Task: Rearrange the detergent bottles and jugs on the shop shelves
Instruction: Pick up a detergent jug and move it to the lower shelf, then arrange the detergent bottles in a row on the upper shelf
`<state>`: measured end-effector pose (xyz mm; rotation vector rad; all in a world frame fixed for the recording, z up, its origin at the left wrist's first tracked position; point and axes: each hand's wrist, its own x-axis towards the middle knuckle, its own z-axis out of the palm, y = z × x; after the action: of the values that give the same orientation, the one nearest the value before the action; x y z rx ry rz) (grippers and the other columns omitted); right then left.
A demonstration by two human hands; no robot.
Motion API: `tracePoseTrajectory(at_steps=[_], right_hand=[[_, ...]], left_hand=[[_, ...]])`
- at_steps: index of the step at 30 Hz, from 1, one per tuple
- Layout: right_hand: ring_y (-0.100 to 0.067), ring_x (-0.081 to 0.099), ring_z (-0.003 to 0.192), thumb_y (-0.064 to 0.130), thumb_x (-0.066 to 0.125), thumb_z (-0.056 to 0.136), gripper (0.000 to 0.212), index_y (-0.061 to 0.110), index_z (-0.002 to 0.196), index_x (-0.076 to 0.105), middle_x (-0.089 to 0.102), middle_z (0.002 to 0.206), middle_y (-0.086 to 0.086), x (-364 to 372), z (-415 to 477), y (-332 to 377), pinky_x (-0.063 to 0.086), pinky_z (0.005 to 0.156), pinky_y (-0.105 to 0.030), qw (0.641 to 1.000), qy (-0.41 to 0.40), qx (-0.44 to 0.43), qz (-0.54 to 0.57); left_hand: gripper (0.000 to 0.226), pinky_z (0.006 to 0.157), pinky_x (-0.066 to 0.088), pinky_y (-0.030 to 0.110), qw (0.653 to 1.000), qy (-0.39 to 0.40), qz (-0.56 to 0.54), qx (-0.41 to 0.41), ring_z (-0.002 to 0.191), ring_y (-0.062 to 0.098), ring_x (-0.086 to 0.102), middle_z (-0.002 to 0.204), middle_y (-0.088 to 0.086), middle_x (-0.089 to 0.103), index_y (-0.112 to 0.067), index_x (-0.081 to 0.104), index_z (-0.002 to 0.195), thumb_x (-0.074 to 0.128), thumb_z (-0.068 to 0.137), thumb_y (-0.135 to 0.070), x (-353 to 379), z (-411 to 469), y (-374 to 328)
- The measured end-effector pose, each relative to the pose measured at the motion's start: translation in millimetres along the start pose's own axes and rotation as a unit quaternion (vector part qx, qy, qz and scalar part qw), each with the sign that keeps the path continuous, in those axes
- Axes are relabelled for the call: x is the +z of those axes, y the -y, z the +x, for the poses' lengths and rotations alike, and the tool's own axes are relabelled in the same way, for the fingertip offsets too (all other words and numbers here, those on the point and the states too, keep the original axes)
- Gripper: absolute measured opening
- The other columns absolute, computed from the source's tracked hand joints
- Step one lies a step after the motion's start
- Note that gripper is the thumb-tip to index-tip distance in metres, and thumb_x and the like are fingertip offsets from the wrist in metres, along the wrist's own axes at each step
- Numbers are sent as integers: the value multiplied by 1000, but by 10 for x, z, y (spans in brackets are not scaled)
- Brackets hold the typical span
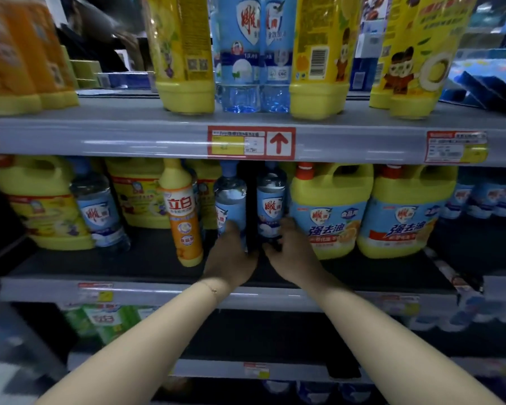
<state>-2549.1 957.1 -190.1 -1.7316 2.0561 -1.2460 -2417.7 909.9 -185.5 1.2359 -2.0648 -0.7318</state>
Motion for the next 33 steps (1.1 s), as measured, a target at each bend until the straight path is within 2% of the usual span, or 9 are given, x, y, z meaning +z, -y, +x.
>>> tracePoseTrajectory(at_steps=[5,9,11,14,17,21,26,30,33], right_hand=[[-32,43,131,14,69,81,83,1,146,19,42,143,-19,358,285,142,38,109,-42,985,-56,149,72],[-36,36,135,11,63,85,88,4,150,4,33,148,-22,497,490,303,35,110,-43,964,-137,206,94],[-37,37,134,10,63,85,86,5,150,6,32,148,-22,519,589,344,36,109,-44,954,-168,219,116],[-38,47,126,13,63,85,75,7,146,19,43,141,-22,496,713,372,44,101,-45,937,-194,260,130],[-39,55,117,19,63,87,63,6,138,29,53,132,-22,436,731,409,49,91,-44,936,-189,284,90],[-38,57,113,23,65,86,56,3,129,36,57,126,-21,381,618,387,48,87,-42,953,-164,253,37],[-33,60,111,13,71,82,47,2,117,41,62,120,-19,312,381,276,48,83,-33,976,-156,139,65],[-17,61,109,6,74,79,50,4,119,45,63,111,-2,177,91,204,44,81,-19,980,-108,60,153],[-10,59,113,8,73,81,56,6,128,44,62,120,1,122,-131,133,46,90,-12,985,-85,-7,153]], left_hand=[[74,97,45,28,991,-4,-97,-95,125,24,52,137,8,51,-6,27,132,76,79,-22,-98,83,144],[61,90,41,22,986,-45,-143,-78,119,20,53,121,0,51,-10,33,119,77,77,-9,-77,162,87],[63,87,40,19,980,-68,-177,-66,113,15,52,115,-2,49,-14,31,114,78,74,-1,-65,197,67],[59,85,39,17,977,-69,-187,-76,106,10,49,117,-1,51,-8,36,124,73,79,-2,-70,212,58],[52,83,42,20,981,-70,-163,-75,112,19,56,123,5,58,-6,42,123,73,81,-5,-76,220,103],[46,60,43,9,984,-51,-158,-70,83,9,57,104,0,57,-10,44,113,74,79,-5,-145,205,118],[64,81,49,28,986,-11,-152,-64,105,21,61,115,5,63,-10,44,117,83,66,-8,-194,179,175],[66,79,45,22,983,-3,-181,-19,103,14,60,110,-4,61,-19,42,115,84,66,-6,-256,-12,171],[67,78,43,12,980,-4,-197,10,103,7,59,111,-13,61,-29,44,116,84,67,-6,-285,-170,187]])
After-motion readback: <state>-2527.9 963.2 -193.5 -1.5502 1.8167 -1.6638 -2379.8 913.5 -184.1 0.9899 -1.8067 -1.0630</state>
